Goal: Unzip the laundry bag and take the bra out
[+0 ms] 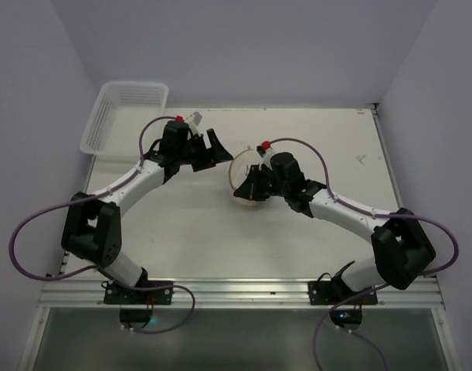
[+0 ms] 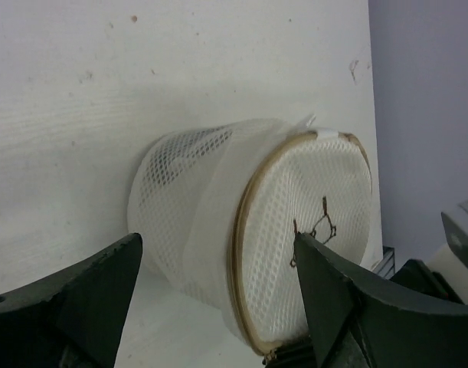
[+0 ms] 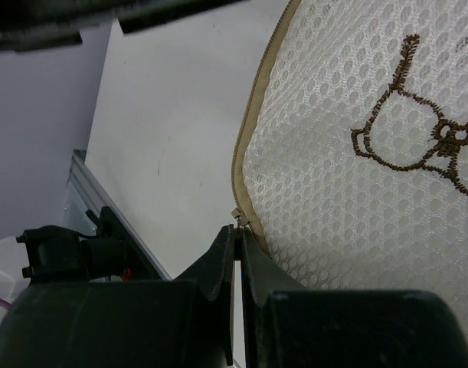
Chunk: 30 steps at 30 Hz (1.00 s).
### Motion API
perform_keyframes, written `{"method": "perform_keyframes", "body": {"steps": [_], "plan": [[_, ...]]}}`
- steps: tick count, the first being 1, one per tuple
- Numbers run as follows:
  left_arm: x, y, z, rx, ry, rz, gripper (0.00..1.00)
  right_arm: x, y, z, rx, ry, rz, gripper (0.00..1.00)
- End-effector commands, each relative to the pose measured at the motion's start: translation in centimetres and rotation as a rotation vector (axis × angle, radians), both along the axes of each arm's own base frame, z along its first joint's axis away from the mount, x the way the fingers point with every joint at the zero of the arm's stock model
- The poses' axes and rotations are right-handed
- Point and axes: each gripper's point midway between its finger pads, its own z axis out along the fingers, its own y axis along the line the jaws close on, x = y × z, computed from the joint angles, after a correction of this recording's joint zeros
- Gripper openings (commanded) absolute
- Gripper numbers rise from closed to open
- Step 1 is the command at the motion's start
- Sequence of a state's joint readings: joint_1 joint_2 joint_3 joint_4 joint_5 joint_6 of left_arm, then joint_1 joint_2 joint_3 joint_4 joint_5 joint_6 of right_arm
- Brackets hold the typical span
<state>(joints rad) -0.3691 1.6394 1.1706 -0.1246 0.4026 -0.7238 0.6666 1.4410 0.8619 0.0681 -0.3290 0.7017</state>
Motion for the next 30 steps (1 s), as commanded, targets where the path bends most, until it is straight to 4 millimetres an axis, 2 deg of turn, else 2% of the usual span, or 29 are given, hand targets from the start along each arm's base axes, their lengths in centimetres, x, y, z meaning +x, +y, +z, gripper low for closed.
{"method": "perform_keyframes", "body": {"steps": [1,3,6,9,10,11,12,13,14,15,17,18,20,21,24,26,28,29,30], "plan": [[-2.9,0.4,-0.3,-0.034,0.038,0.029,0.82,1.5,0.9,2.8,0.053,-0.082,-0.015,0.00],[-4.7,-0.7,-1.1,-0.042,0.060,-0.002,0.80,1.3,0.8,2.4,0.047,-0.076,-0.009,0.00],[-6.1,-2.7,-1.3,-0.069,0.056,-0.041,0.74,1.1,0.7,2.0,0.042,-0.072,-0.003,0.00],[-6.7,-3.4,-3.2,-0.051,0.106,-0.046,0.59,0.7,0.2,1.3,0.022,-0.064,-0.005,0.00],[-6.6,-3.4,-3.4,-0.047,0.110,-0.045,0.41,0.4,-0.1,1.5,0.017,-0.073,-0.006,0.00],[-6.4,-3.2,-3.5,-0.034,0.101,-0.030,0.30,0.1,-0.5,1.1,-0.003,-0.069,-0.003,0.00],[-6.1,-3.0,-3.3,-0.026,0.086,-0.019,0.11,-0.1,-1.1,0.5,-0.025,-0.064,-0.010,0.00],[-5.8,-2.7,-3.3,-0.010,0.073,-0.013,0.04,-0.3,-1.6,0.8,-0.034,-0.081,-0.018,0.00],[-5.4,-2.4,-3.2,0.005,0.061,0.005,0.00,-0.7,-2.3,0.2,-0.073,-0.089,-0.012,0.00],[-5.3,-2.2,-3.2,0.012,0.058,0.007,0.00,-0.9,-3.1,-0.6,-0.101,-0.092,-0.023,0.00],[-4.9,-1.9,-3.1,0.028,0.059,0.000,0.00,-1.6,-4.7,-0.8,-0.138,-0.106,-0.033,0.00],[-4.8,-1.8,-3.3,0.034,0.064,-0.003,0.00,-1.7,-6.2,-2.0,-0.163,-0.092,-0.060,0.00],[-4.7,-1.4,-3.3,0.047,0.061,-0.014,0.00,-1.8,-8.3,-2.1,-0.181,-0.098,-0.103,0.00],[-4.6,-1.4,-3.2,0.053,0.054,-0.019,0.00,-1.2,-10.3,-2.8,-0.199,-0.079,-0.156,0.00],[-4.6,-0.9,-3.2,0.078,0.044,-0.048,0.00,-0.3,-14.1,-3.2,-0.273,-0.086,-0.256,0.00],[-4.6,-0.6,-3.0,0.086,0.028,-0.089,0.00,0.2,-15.7,-3.5,-0.336,-0.099,-0.293,0.00],[-4.1,-0.3,-2.8,0.106,0.015,-0.126,0.00,0.6,-15.8,-3.2,-0.345,-0.106,-0.288,0.00],[-3.7,0.0,-2.5,0.111,0.006,-0.136,0.00,0.5,-15.1,-2.9,-0.324,-0.104,-0.254,0.00],[-3.1,0.2,-3.0,0.128,0.015,-0.142,0.00,0.8,-14.4,-2.5,-0.305,-0.103,-0.231,0.00]]}}
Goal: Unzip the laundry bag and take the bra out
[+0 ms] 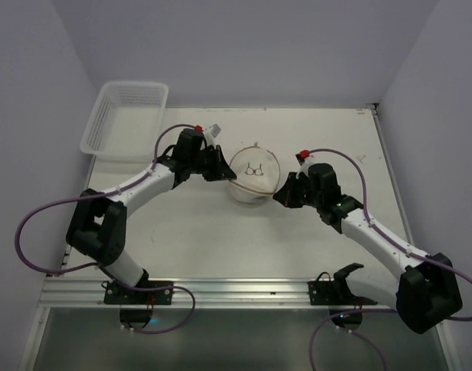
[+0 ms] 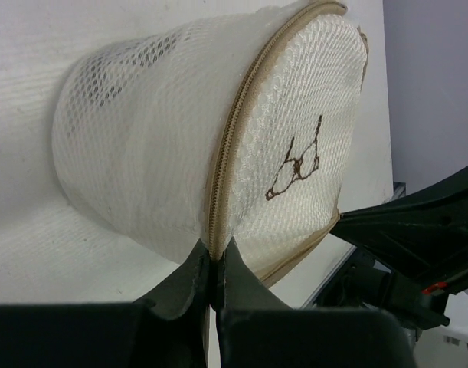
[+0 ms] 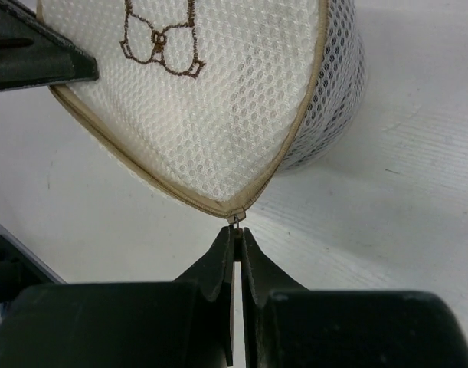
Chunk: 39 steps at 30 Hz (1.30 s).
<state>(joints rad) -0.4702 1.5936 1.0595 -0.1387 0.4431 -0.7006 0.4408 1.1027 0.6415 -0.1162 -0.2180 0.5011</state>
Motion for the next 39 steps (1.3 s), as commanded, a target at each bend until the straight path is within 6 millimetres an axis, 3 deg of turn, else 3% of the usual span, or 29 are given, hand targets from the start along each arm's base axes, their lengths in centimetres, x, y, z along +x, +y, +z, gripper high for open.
{"method": "perform_keyframes", "body": {"steps": [1,4,5,6,7,8,10,11,12,14,15,17,18,20,21,26,30,31,32,35,39], "plan": [[3.7,2.9,0.9,0.106,-0.082,-0.008,0.00,0.6,-1.0,-0.3,-0.079,0.019,0.009,0.00],[5.9,2.7,0.9,0.134,-0.097,-0.026,0.08,0.4,2.4,0.9,0.035,0.038,0.096,0.00],[7.4,2.3,2.4,0.118,-0.135,-0.016,0.13,0.5,3.4,1.4,0.066,0.042,0.108,0.00],[8.2,2.0,1.7,0.117,-0.120,-0.012,0.24,0.2,5.3,2.6,0.088,0.026,0.155,0.00],[8.9,1.7,2.0,0.102,-0.115,-0.001,0.30,0.1,6.5,2.4,0.097,0.051,0.170,0.00],[9.8,1.0,3.4,0.072,-0.135,-0.003,0.34,0.2,7.6,3.0,0.117,0.039,0.187,0.00],[10.6,0.3,3.7,0.038,-0.131,0.003,0.48,0.0,10.1,4.4,0.166,0.039,0.230,0.00],[10.3,0.1,4.4,0.004,-0.129,0.003,0.53,0.3,11.0,4.2,0.199,0.074,0.212,0.00],[10.1,0.1,4.8,-0.011,-0.141,0.007,0.68,0.5,11.7,4.7,0.217,0.084,0.206,0.00],[10.0,1.1,6.8,-0.034,-0.188,0.056,0.81,1.3,12.3,4.6,0.224,0.106,0.160,0.00],[9.1,2.0,5.6,-0.024,-0.157,0.075,0.90,1.6,12.7,5.2,0.229,0.094,0.158,0.00],[8.1,3.5,6.2,-0.024,-0.158,0.128,0.95,2.3,13.0,5.9,0.241,0.061,0.143,0.00],[7.0,4.2,4.6,-0.005,-0.121,0.141,0.97,2.5,13.2,6.1,0.243,0.052,0.142,0.00],[5.4,4.3,4.7,-0.021,-0.108,0.140,0.97,2.7,13.3,6.2,0.235,0.044,0.146,0.00],[4.2,4.4,3.5,-0.027,-0.074,0.135,0.97,2.6,13.4,6.0,0.230,0.047,0.150,0.00],[0.9,2.0,2.7,-0.073,-0.044,0.097,0.88,2.1,14.0,5.3,0.224,0.059,0.176,0.00],[-0.1,-0.1,1.6,-0.088,-0.026,0.056,0.65,1.4,14.1,4.9,0.206,0.066,0.194,0.00],[-0.1,-0.3,1.3,-0.082,-0.024,0.054,0.56,1.3,13.9,5.0,0.200,0.064,0.195,0.00],[-0.1,-0.2,1.1,-0.076,-0.023,0.058,0.33,0.9,13.4,4.4,0.178,0.085,0.189,0.00],[0.6,0.4,1.5,-0.050,-0.066,0.081,0.00,0.0,11.7,3.6,0.123,0.087,0.173,0.00],[0.7,1.5,1.3,-0.010,-0.061,0.080,0.00,-0.6,7.7,2.0,0.003,0.057,0.119,0.00]]}}
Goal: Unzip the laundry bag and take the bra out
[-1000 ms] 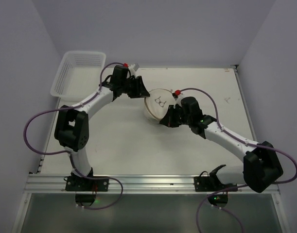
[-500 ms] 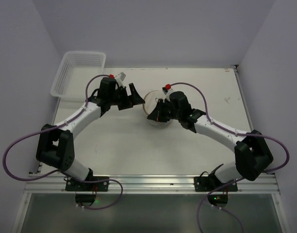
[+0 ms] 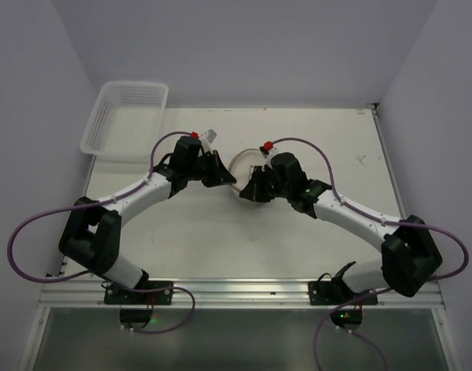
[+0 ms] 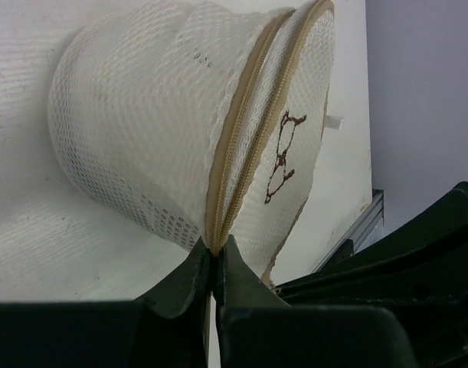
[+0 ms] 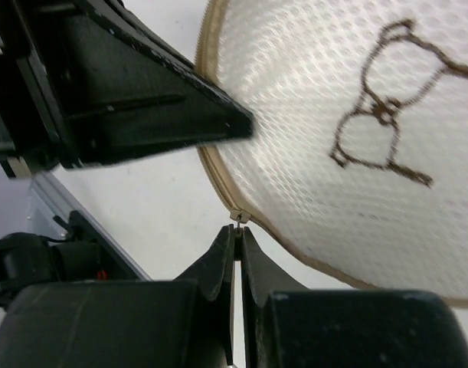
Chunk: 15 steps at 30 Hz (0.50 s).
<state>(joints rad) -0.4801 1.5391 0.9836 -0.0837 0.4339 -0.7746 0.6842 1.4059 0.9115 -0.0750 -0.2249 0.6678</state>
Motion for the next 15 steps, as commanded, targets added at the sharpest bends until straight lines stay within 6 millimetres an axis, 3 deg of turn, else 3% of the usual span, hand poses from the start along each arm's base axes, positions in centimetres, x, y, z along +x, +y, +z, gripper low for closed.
{"method": "perform_keyframes", "body": {"steps": [1,4,8,10,15], "plan": [[2.0,1.8,1.0,0.040,-0.078,0.044,0.00,-0.8,-4.9,-0.9,-0.136,-0.038,-0.048,0.00],[1.9,2.7,1.1,0.056,-0.084,0.043,0.00,-0.1,-10.2,-2.9,-0.179,0.000,-0.158,0.00],[2.1,4.0,1.1,0.081,-0.096,0.034,0.00,0.5,-14.0,-3.2,-0.220,-0.012,-0.242,0.00],[2.6,4.6,1.3,0.089,-0.109,0.022,0.00,0.6,-14.4,-3.1,-0.237,-0.024,-0.241,0.00],[4.6,4.2,2.4,0.103,-0.138,-0.059,0.00,0.2,-11.2,-1.6,-0.116,-0.012,-0.114,0.00]]}}
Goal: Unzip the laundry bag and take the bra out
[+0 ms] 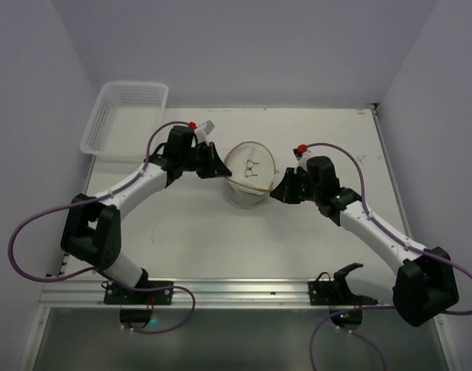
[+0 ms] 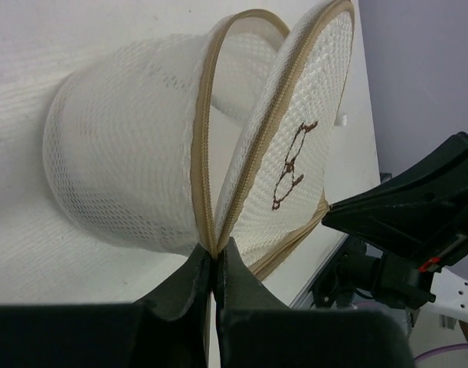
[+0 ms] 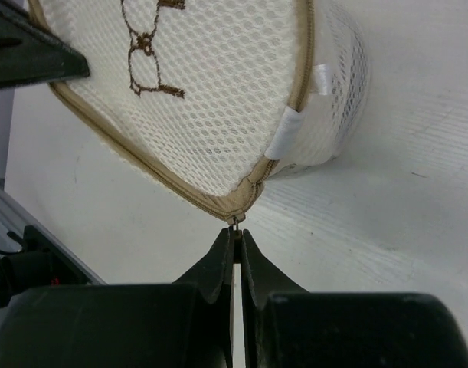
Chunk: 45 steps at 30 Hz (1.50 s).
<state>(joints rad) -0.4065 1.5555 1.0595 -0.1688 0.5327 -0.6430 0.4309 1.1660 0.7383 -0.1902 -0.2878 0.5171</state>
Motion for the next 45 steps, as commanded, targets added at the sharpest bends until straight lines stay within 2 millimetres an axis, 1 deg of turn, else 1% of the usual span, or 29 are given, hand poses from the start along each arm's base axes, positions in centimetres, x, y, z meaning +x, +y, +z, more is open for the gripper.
{"method": "perform_keyframes", "body": {"steps": [1,3,4,6,7,9,10,11,12,14,15,17,19,21,24,25,27,28,29,30,33,34,36,37,39,41,42,44,45], "plan": [[4.7,2.1,1.7,0.076,-0.108,0.011,0.02,0.3,-0.3,0.1,-0.004,0.015,0.013,0.00],[5.7,1.3,2.6,0.044,-0.114,0.007,0.11,-0.1,1.9,1.3,0.066,0.021,0.060,0.00],[6.3,0.9,2.7,0.028,-0.109,0.005,0.26,0.0,3.5,2.0,0.091,0.013,0.093,0.00],[7.3,0.2,4.5,-0.023,-0.129,0.023,0.47,-0.1,5.4,3.0,0.135,0.026,0.109,0.00],[7.5,0.1,4.9,-0.035,-0.133,0.032,0.65,0.0,6.9,3.5,0.151,0.017,0.128,0.00],[7.3,0.4,4.8,-0.033,-0.108,0.069,0.79,0.1,8.4,4.1,0.191,0.024,0.129,0.00],[7.0,0.7,5.3,-0.034,-0.113,0.085,0.87,0.5,9.0,4.5,0.205,0.014,0.125,0.00],[6.6,1.1,4.9,-0.024,-0.098,0.102,0.90,0.5,9.8,4.4,0.208,0.019,0.135,0.00],[5.8,1.6,3.4,-0.007,-0.057,0.132,0.92,0.6,10.2,4.4,0.210,0.022,0.137,0.00],[4.5,2.1,3.3,-0.012,-0.047,0.149,0.94,0.8,11.1,4.3,0.204,0.021,0.146,0.00],[3.3,2.4,1.7,-0.005,-0.003,0.156,0.94,0.8,11.3,4.3,0.201,0.021,0.152,0.00],[2.2,2.4,1.3,-0.006,0.010,0.156,0.94,0.8,11.7,4.3,0.198,0.020,0.161,0.00],[0.7,1.9,0.0,-0.004,0.042,0.144,0.90,0.6,11.9,4.0,0.188,0.021,0.170,0.00],[0.0,0.8,-0.4,-0.013,0.047,0.123,0.85,0.5,11.9,3.7,0.178,0.021,0.175,0.00],[-0.6,-0.5,-0.8,-0.022,0.052,0.108,0.70,0.1,11.9,3.3,0.163,0.024,0.184,0.00],[-0.5,-0.7,-1.0,-0.022,0.054,0.109,0.57,-0.1,11.8,3.1,0.157,0.026,0.188,0.00],[-0.4,-1.0,-1.0,-0.024,0.048,0.111,0.40,-0.5,11.5,2.8,0.140,0.025,0.193,0.00],[-0.3,-1.0,-1.1,-0.024,0.046,0.114,0.18,-0.8,11.0,2.4,0.123,0.029,0.187,0.00],[-0.3,-0.9,-1.2,-0.020,0.045,0.118,0.04,-1.1,10.7,2.1,0.110,0.030,0.191,0.00],[-0.2,-0.6,-1.3,-0.011,0.040,0.129,0.00,-1.3,10.0,1.4,0.073,0.028,0.194,0.00],[-0.3,0.0,-1.7,0.011,0.035,0.143,0.00,-1.5,7.4,-0.3,-0.016,0.020,0.173,0.00],[-0.4,0.1,-1.5,0.011,0.032,0.144,0.00,-1.5,5.5,-1.8,-0.052,0.060,0.131,0.00],[-0.8,0.5,-2.1,0.021,0.047,0.145,0.00,-1.2,3.3,-2.4,-0.053,0.083,0.078,0.00],[-1.0,0.7,-1.9,0.020,0.045,0.145,0.00,-0.8,1.6,-3.3,-0.055,0.106,0.032,0.00],[-1.6,0.9,-2.0,0.016,0.048,0.147,0.00,-0.7,0.8,-2.8,-0.055,0.077,0.032,0.00],[-2.5,1.2,-2.7,0.005,0.078,0.161,0.00,-0.4,1.0,-2.0,-0.062,0.045,0.064,0.00],[-2.9,1.1,-2.2,-0.018,0.075,0.161,0.00,-0.4,1.2,-1.9,-0.066,0.044,0.083,0.00],[-4.2,0.7,-2.7,-0.071,0.103,0.178,0.00,0.3,1.7,-0.9,-0.072,0.006,0.124,0.00],[-4.6,0.3,-1.6,-0.112,0.075,0.180,0.00,0.3,1.8,-1.1,-0.083,0.020,0.138,0.00]]}}
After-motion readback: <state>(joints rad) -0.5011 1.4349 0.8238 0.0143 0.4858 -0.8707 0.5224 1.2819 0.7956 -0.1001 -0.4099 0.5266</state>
